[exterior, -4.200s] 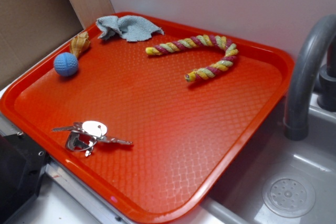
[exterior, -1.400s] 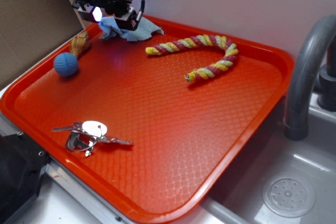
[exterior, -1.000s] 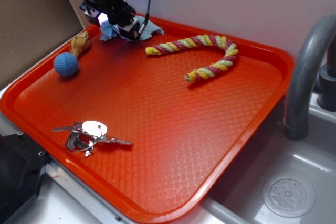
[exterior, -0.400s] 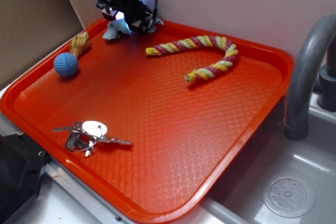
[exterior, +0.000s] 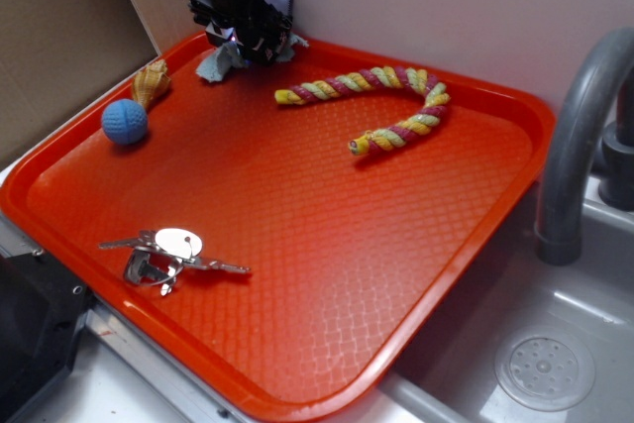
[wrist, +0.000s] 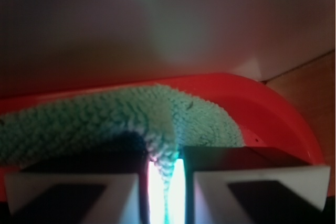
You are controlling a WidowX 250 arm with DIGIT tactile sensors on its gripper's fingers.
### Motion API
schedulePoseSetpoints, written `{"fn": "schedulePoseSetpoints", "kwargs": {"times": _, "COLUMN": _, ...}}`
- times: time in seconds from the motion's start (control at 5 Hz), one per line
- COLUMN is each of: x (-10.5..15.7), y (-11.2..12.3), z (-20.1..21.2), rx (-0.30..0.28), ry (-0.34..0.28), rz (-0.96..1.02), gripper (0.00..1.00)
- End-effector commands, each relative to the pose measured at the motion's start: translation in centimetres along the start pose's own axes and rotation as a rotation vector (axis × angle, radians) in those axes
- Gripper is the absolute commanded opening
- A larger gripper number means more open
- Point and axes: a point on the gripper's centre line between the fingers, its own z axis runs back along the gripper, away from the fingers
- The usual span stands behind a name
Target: Grab the blue cloth.
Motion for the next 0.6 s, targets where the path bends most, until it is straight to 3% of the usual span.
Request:
{"fn": "schedulePoseSetpoints", "kwargs": {"times": 0.0, "x": -1.3, "y": 3.1, "z": 7.2, "rx": -0.086, "ry": 0.081, "rz": 0.140, "gripper": 0.00}}
{"fn": "schedulePoseSetpoints", "kwargs": {"times": 0.2, "x": -4.0, "y": 3.1, "z": 13.3, "rx": -0.196, "ry": 0.196, "rz": 0.180, "gripper": 0.00}}
{"fn": "schedulePoseSetpoints", "kwargs": {"times": 0.4, "x": -5.0, "y": 2.8, "z": 19.2, "rx": -0.268, "ry": 0.219, "rz": 0.127, "gripper": 0.00}}
